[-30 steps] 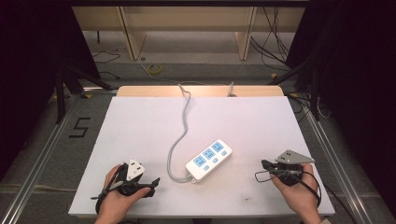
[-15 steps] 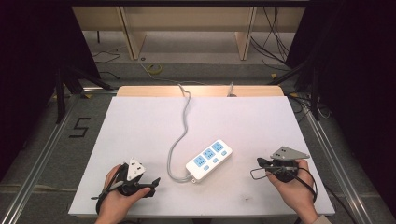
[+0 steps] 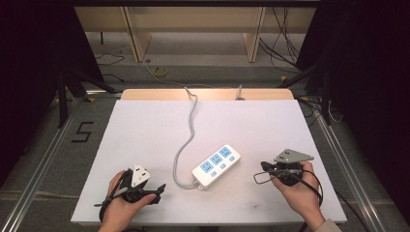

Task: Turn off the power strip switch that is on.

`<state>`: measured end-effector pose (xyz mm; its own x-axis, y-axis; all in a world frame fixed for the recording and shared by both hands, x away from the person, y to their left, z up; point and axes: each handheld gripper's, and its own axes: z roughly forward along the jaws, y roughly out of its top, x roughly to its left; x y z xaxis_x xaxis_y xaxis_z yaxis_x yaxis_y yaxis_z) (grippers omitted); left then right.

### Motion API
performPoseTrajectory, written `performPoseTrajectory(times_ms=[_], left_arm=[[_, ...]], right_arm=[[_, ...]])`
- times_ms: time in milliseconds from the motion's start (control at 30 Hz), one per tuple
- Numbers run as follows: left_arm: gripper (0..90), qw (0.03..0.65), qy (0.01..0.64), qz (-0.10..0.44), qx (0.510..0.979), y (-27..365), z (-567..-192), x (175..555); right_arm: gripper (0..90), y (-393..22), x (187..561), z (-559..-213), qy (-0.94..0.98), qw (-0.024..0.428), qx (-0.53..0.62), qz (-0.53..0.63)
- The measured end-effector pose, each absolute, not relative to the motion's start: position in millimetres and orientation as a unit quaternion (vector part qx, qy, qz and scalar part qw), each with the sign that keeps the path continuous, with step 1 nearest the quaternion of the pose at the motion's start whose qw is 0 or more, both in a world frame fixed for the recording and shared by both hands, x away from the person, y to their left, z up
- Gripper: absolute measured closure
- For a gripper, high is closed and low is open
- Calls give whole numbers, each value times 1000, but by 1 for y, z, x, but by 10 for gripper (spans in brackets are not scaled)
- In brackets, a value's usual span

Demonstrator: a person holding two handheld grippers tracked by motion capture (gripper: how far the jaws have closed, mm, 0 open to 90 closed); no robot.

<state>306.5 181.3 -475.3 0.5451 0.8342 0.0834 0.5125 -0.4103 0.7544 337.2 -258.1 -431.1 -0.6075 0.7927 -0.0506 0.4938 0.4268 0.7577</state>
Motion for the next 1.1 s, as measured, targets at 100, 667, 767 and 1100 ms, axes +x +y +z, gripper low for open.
performPoseTrajectory(times_ms=[100, 667, 767, 1100], left_arm=[[156, 348, 417, 232, 807, 181, -475, 307], [156, 348, 417, 232, 807, 181, -475, 306], [156, 348, 417, 232, 807, 181, -475, 306], [156, 347, 416, 234, 807, 181, -475, 306]], right_arm=[[900, -256, 338, -431, 821, 203, 392, 363], [900, -244, 343, -429, 828, 195, 382, 361], [900, -242, 344, -428, 829, 193, 380, 361], [900, -233, 347, -426, 834, 190, 370, 362]])
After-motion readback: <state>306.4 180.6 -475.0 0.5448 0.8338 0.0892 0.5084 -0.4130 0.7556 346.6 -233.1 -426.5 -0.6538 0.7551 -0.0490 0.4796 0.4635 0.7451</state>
